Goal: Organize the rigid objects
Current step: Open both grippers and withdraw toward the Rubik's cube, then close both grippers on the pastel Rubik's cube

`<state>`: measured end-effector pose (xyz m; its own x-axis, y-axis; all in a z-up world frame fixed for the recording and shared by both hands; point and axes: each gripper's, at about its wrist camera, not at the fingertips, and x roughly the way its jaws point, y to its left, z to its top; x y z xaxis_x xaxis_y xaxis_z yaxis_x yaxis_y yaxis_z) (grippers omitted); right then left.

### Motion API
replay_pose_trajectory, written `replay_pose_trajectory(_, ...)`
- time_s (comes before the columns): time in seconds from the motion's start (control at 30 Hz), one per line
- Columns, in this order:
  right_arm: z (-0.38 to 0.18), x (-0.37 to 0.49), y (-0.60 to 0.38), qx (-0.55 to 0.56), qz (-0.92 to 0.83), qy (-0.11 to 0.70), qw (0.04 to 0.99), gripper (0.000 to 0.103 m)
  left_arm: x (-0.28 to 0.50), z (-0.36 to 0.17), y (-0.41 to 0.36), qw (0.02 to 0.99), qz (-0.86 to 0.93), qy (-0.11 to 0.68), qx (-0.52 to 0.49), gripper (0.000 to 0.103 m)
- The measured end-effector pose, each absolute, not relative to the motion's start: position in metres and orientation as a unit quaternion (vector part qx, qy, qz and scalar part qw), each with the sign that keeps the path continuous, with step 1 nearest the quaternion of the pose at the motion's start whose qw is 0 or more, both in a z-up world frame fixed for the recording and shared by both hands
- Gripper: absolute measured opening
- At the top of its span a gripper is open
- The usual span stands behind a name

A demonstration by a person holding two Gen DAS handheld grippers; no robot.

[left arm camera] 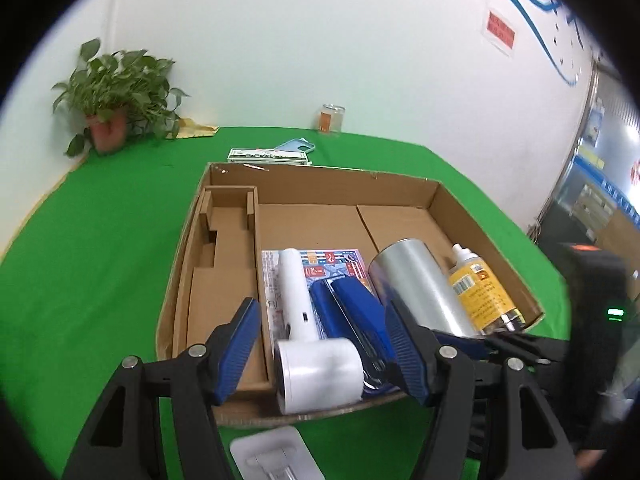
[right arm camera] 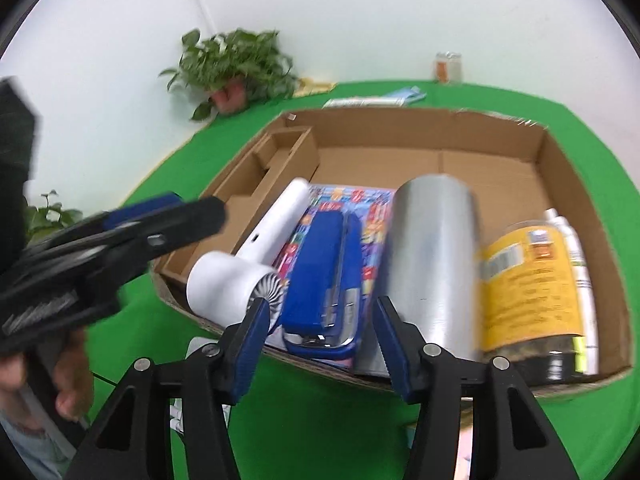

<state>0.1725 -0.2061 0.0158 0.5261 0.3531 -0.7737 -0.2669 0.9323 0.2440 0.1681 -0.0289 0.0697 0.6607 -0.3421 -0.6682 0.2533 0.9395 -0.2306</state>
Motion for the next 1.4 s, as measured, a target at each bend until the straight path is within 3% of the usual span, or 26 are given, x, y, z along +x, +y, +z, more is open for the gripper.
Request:
replay_pose_trajectory(0.07, 0.009, 0.176, -0.199, 0.033, 0.173, 0.458, 0.871, 0.033, 0.163, 0.068, -0.021, 0.908, -0.157, 0.381, -0.071, 0.064)
replay_pose_trajectory(0.13, 0.008, 0.175, -0.197, 0.037, 0.175, 0.453, 0.873, 0.026, 0.159, 0.065, -0.013, 0.908, -0.146, 0.386, -0.078, 0.064)
replay_pose_trajectory(0.5, 0.006, 0.154, -0.194, 0.098, 0.159, 0.474, 0.861, 0.027, 0.129, 0.059, 0.0, 0.915, -0.116, 0.374, -0.097, 0.064)
replay_pose_trajectory(0.53, 0.007, 0.151, -0.198, 0.107, 0.165, 0.469, 0.861, 0.027, 0.127, 0.06, 0.001, 0.919, -0.111, 0.368, -0.094, 0.066)
replay_pose_trajectory(0.57, 0.011, 0.147, -0.202, 0.11, 0.17, 0.459, 0.865, 0.027, 0.124, 0.062, 0.0, 0.922, -0.106, 0.362, -0.091, 0.075)
replay_pose_trajectory(0.6, 0.015, 0.143, -0.204, 0.107, 0.166, 0.448, 0.872, 0.03, 0.118, 0.064, 0.001, 0.928, -0.093, 0.35, -0.085, 0.081)
replay_pose_trajectory(0.63, 0.019, 0.138, -0.208, 0.1, 0.158, 0.434, 0.881, 0.042, 0.113, 0.067, 0.001, 0.935, -0.078, 0.337, -0.081, 0.084)
replay_pose_trajectory(0.67, 0.023, 0.13, -0.213, 0.092, 0.149, 0.416, 0.892, 0.062, 0.109, 0.069, 0.001, 0.941, -0.065, 0.325, -0.075, 0.084)
replay_pose_trajectory(0.73, 0.032, 0.114, -0.22, 0.067, 0.13, 0.38, 0.913, 0.085, 0.103, 0.071, -0.001, 0.946, -0.042, 0.315, -0.059, 0.084)
replay_pose_trajectory(0.8, 0.042, 0.096, -0.222, 0.015, 0.112, 0.34, 0.933, 0.093, 0.099, 0.07, -0.002, 0.946, -0.034, 0.318, -0.05, 0.084)
replay_pose_trajectory(0.83, 0.044, 0.089, -0.223, -0.007, 0.107, 0.326, 0.939, 0.097, 0.095, 0.07, -0.002, 0.945, -0.046, 0.318, -0.052, 0.079)
replay_pose_trajectory(0.87, 0.047, 0.082, -0.226, -0.025, 0.102, 0.313, 0.944, 0.098, 0.092, 0.07, -0.003, 0.943, -0.063, 0.321, -0.055, 0.038)
replay_pose_trajectory(0.9, 0.049, 0.075, -0.23, -0.035, 0.103, 0.304, 0.947, 0.096, 0.092, 0.07, -0.005, 0.94, -0.075, 0.331, -0.049, 0.008)
replay_pose_trajectory(0.93, 0.052, 0.07, -0.233, -0.039, 0.108, 0.298, 0.948, 0.074, 0.092, 0.069, -0.009, 0.936, -0.072, 0.343, -0.035, 0.007)
replay_pose_trajectory(0.97, 0.052, 0.066, -0.239, -0.041, 0.108, 0.303, 0.946, 0.035, 0.089, 0.068, -0.011, 0.936, -0.064, 0.346, -0.024, 0.007)
replay_pose_trajectory(1.0, 0.052, 0.065, -0.245, -0.034, 0.106, 0.313, 0.943, 0.025, 0.086, 0.067, -0.013, 0.937, -0.06, 0.344, -0.022, 0.007)
replay_pose_trajectory(1.03, 0.053, 0.064, -0.252, -0.022, 0.109, 0.319, 0.941, 0.024, 0.086, 0.067, -0.015, 0.937, -0.062, 0.342, -0.025, 0.016)
replay_pose_trajectory(1.07, 0.051, 0.063, -0.262, -0.004, 0.11, 0.322, 0.94, 0.029, 0.085, 0.065, -0.017, 0.936, -0.061, 0.347, -0.025, 0.056)
replay_pose_trajectory(1.1, 0.051, 0.06, -0.268, 0.004, 0.109, 0.323, 0.94, 0.04, 0.085, 0.064, -0.019, 0.935, -0.056, 0.35, -0.022, 0.082)
replay_pose_trajectory(1.13, 0.05, 0.058, -0.275, 0.014, 0.105, 0.324, 0.94, 0.079, 0.081, 0.064, -0.02, 0.937, -0.042, 0.346, -0.022, 0.102)
replay_pose_trajectory(1.17, 0.05, 0.055, -0.282, 0.026, 0.101, 0.32, 0.942, 0.102, 0.077, 0.065, -0.02, 0.942, -0.034, 0.332, -0.025, 0.102)
replay_pose_trajectory(1.4, 0.021, 0.049, -0.308, 0.035, 0.085, 0.367, 0.926, 0.103, 0.065, 0.049, -0.045, 0.93, -0.036, 0.365, -0.001, 0.102)
